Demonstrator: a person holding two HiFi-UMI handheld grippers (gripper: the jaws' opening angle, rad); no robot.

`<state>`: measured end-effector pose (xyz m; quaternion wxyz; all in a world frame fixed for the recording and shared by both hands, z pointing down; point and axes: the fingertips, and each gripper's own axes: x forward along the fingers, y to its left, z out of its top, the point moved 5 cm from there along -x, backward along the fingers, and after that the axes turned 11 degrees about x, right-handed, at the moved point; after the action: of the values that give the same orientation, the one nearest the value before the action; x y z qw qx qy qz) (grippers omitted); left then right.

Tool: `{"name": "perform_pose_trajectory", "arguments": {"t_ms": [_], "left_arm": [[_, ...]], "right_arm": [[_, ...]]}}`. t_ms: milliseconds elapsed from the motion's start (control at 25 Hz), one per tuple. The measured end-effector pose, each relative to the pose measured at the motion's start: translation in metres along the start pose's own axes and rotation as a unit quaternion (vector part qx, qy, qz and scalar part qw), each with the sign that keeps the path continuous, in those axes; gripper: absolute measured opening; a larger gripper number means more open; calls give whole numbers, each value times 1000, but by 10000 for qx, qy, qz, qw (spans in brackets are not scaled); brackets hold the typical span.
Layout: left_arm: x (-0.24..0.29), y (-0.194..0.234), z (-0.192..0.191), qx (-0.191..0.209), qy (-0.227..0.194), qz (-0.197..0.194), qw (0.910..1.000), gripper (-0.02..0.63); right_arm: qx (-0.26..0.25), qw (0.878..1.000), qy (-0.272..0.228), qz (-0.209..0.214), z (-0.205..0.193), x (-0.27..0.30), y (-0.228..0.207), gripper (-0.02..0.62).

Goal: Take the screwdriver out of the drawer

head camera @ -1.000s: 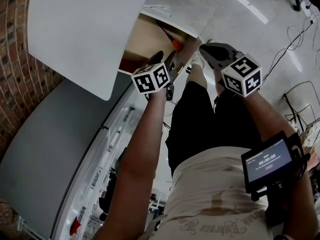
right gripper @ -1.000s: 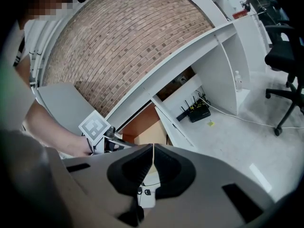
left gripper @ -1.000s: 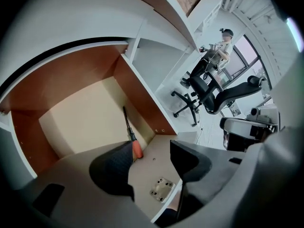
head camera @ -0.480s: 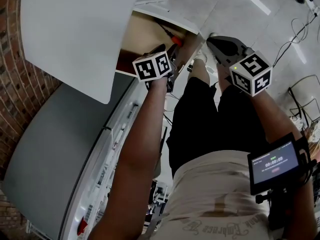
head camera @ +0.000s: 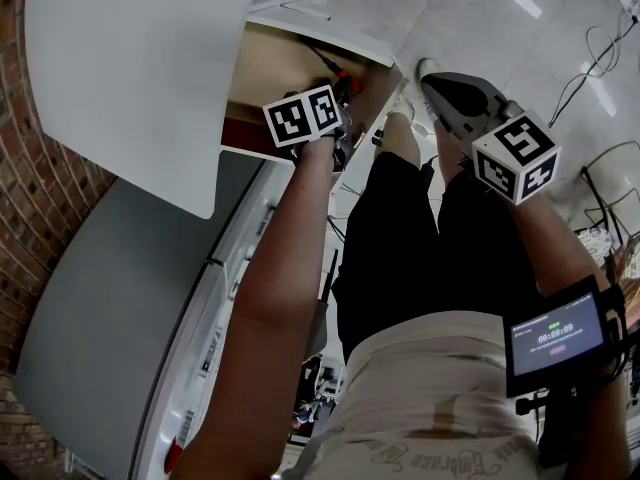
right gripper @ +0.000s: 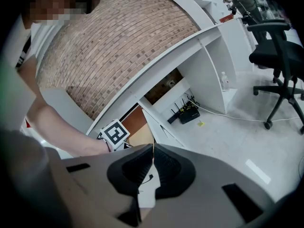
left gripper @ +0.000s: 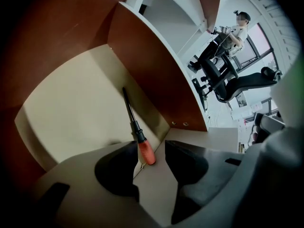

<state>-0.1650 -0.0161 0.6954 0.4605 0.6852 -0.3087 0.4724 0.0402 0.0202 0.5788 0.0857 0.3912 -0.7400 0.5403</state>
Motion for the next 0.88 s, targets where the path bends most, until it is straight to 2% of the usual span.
{"name": "perform_pose_trajectory", "arguments": {"t_ms": [320,520,760,880], "left_arm": [[20,-1,-3,73,226,292,9993,193],[28,9,0,-262,224,400,9986,193],[33,18,1,-528,410,453,9967,184],[34,21,2,-810,489,552,9940,146]], "right_arm": [[164,9998,-59,-46,-1,-3,-17,25],[205,9997,-92,-102,-1,-5,-23,25],[294,9993,-109,-179,-4,-8,-29,25],[349,9991,-123,-186,-3,-9,-33,25]]}}
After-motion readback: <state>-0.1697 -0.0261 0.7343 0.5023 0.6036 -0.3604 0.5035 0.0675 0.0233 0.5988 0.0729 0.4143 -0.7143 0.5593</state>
